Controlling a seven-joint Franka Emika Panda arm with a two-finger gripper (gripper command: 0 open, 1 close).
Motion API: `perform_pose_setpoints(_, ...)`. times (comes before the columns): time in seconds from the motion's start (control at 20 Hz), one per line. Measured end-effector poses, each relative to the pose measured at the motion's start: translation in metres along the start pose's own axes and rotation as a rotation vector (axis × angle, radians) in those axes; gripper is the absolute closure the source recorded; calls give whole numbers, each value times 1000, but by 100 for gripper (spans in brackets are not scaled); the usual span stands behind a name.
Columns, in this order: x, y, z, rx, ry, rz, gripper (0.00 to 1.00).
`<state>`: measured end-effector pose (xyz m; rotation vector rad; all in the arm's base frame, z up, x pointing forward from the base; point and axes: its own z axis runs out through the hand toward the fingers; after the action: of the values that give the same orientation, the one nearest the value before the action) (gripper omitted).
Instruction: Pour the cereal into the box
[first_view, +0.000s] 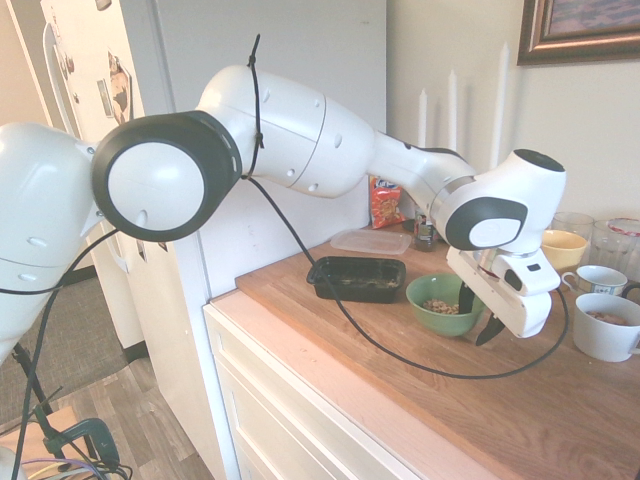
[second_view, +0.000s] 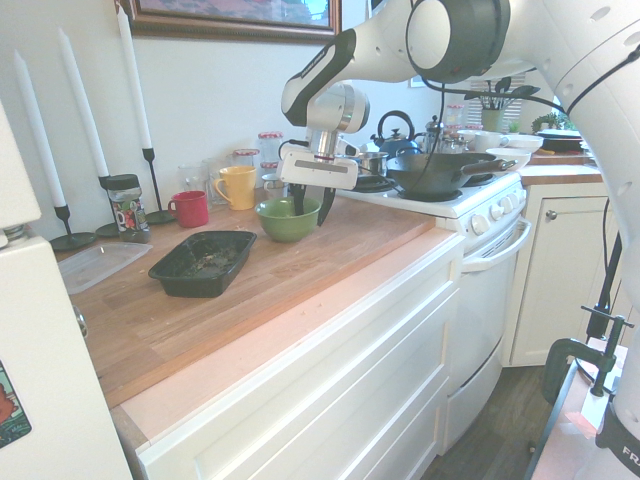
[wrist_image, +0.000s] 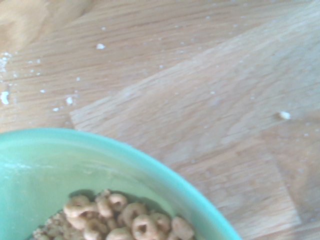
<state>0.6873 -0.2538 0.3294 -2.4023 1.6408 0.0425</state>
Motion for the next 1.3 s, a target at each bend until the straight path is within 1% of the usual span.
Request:
perform_pose_setpoints(0.3,0,1,6,-2,-9,4,100)
perform_pose_setpoints(0.75,-1,0,2,3,-6,3,100)
perform_pose_setpoints(1.15,-21,-16,-33,28,26,-23,100)
perform_pose_setpoints(1.3,-36,-24,-48,26,48,-38,100)
